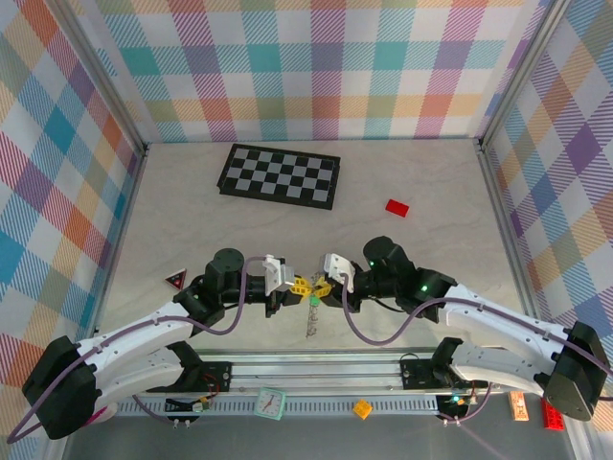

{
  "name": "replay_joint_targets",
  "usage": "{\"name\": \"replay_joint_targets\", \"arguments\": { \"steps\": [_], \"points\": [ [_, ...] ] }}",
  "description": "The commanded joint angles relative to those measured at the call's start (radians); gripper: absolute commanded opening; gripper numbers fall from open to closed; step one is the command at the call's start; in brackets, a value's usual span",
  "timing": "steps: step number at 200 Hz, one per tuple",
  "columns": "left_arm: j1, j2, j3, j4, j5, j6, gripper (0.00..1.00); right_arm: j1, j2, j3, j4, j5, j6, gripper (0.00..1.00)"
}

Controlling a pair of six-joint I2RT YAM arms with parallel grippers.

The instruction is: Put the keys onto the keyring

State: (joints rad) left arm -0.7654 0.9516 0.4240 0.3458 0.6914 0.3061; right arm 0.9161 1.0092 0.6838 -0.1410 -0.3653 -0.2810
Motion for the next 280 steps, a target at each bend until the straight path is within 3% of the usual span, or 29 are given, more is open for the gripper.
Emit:
{"name": "replay_joint_targets", "arguments": {
  "steps": [1, 39, 73, 92, 112, 157, 186, 218, 229, 246, 280],
  "points": [
    [-0.006, -0.022, -0.013, 0.095, 0.044, -0.010, 0.00, -0.002, 0.013, 0.006, 0.056, -0.040, 0.003, 0.10],
    [-0.006, -0.027, -0.015, 0.085, 0.039, -0.011, 0.00, -0.002, 0.006, 0.015, 0.050, -0.037, -0.021, 0.00],
    [-0.007, -0.029, -0.007, 0.043, 0.012, 0.001, 0.00, -0.003, 0.001, 0.034, -0.004, -0.036, -0.057, 0.00],
    [-0.006, -0.026, 0.009, -0.004, -0.027, 0.006, 0.22, -0.002, 0.006, 0.054, -0.051, -0.039, -0.083, 0.00],
    [-0.007, -0.019, 0.044, -0.093, -0.044, 0.037, 0.25, -0.002, 0.032, 0.103, -0.155, -0.028, -0.128, 0.00],
    [-0.006, 0.010, 0.095, -0.201, -0.024, 0.081, 0.15, -0.001, 0.114, 0.243, -0.345, -0.066, -0.198, 0.00],
    [-0.007, 0.021, 0.134, -0.283, -0.011, 0.120, 0.05, 0.003, 0.182, 0.336, -0.451, -0.019, -0.248, 0.00],
    [-0.007, 0.019, 0.148, -0.314, -0.001, 0.134, 0.00, 0.001, 0.177, 0.358, -0.431, 0.004, -0.227, 0.00],
    [-0.007, 0.014, 0.137, -0.288, -0.007, 0.119, 0.00, 0.000, 0.159, 0.335, -0.401, 0.028, -0.194, 0.15],
    [-0.007, 0.000, 0.103, -0.210, -0.015, 0.075, 0.00, -0.003, 0.121, 0.274, -0.353, 0.043, -0.146, 0.27],
    [-0.007, -0.012, 0.053, -0.081, -0.020, 0.008, 0.00, -0.003, 0.047, 0.130, -0.237, 0.040, -0.037, 0.30]
  ]
}}
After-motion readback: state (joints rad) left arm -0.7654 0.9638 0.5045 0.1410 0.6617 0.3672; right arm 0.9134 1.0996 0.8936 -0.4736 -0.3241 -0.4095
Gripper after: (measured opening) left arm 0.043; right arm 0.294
